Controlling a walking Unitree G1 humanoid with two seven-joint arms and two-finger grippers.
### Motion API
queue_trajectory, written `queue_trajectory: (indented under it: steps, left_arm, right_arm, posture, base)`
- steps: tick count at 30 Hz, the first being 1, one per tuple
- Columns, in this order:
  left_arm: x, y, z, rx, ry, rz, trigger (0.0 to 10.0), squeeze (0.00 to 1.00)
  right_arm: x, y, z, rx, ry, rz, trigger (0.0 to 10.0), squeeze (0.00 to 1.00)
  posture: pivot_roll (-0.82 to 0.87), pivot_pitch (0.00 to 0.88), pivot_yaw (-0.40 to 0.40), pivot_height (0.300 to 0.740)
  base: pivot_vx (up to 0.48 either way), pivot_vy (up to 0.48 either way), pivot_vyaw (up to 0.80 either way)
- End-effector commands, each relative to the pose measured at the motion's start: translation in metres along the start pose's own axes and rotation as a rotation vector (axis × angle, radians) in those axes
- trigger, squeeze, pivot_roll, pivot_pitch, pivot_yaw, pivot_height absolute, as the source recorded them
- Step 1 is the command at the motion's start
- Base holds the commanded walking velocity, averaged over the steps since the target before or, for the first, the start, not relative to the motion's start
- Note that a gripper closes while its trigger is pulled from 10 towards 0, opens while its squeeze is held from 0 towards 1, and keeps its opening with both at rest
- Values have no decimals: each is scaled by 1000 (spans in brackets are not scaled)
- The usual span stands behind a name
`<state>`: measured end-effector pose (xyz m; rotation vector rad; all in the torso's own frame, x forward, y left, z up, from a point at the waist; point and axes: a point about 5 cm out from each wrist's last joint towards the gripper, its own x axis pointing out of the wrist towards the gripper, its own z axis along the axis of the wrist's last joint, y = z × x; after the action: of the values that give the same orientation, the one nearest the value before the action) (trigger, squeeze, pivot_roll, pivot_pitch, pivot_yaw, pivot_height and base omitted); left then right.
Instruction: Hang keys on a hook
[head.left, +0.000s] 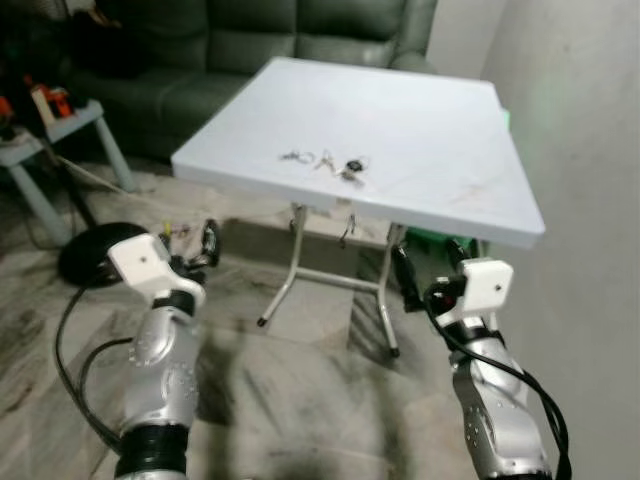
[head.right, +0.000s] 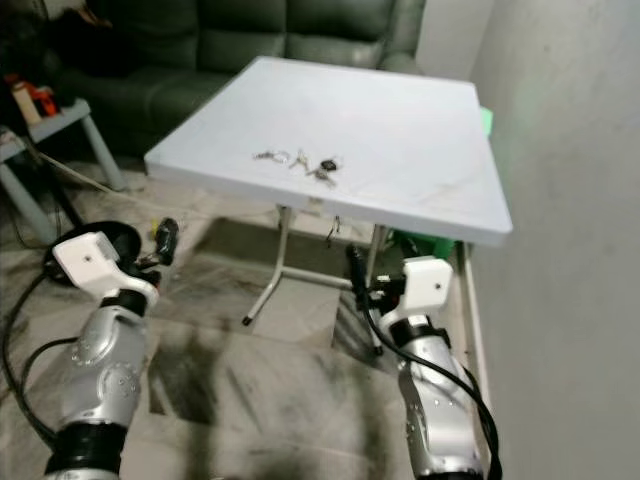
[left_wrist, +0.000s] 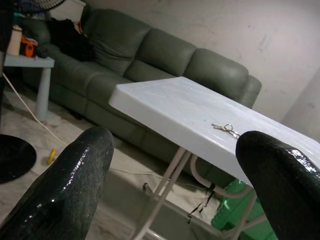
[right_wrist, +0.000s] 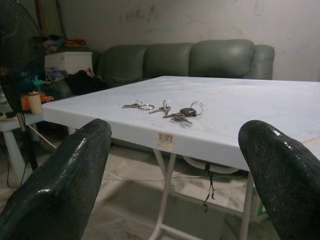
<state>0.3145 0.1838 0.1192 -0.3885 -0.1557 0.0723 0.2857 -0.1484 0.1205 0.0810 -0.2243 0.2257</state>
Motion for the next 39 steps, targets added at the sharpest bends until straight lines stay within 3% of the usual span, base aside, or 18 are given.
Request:
queue_trajectory:
  steps: [1, 12, 26, 39]
  left_arm:
    - [1, -9, -2, -10, 8, -16, 10000, 0]
    - [1, -9, -3, -14, 13, -14, 10000, 0]
    - [1, -10, -12, -21, 97, -16, 10000, 0]
    - [0, -16, -12, 26, 94, -85, 10000, 0]
  right_arm:
    - [-4, -8, -1, -3, 10, -24, 10000, 0]
    - [-4, -8, -1, -5, 14, -25, 10000, 0]
    - [-5, -9, -1, -7, 21, -23, 10000, 0]
    - [-5, -8, -2, -6, 22, -23, 10000, 0]
  posture:
    - [-12, 0, -11, 702]
    - [-13, 0, -12, 702]
    - [-15, 0, -13, 702]
    - [-15, 0, -7, 702]
  base:
    - [0, 371, 0]
    - [0, 363, 0]
    - [0, 0, 0]
    - [141, 0, 0]
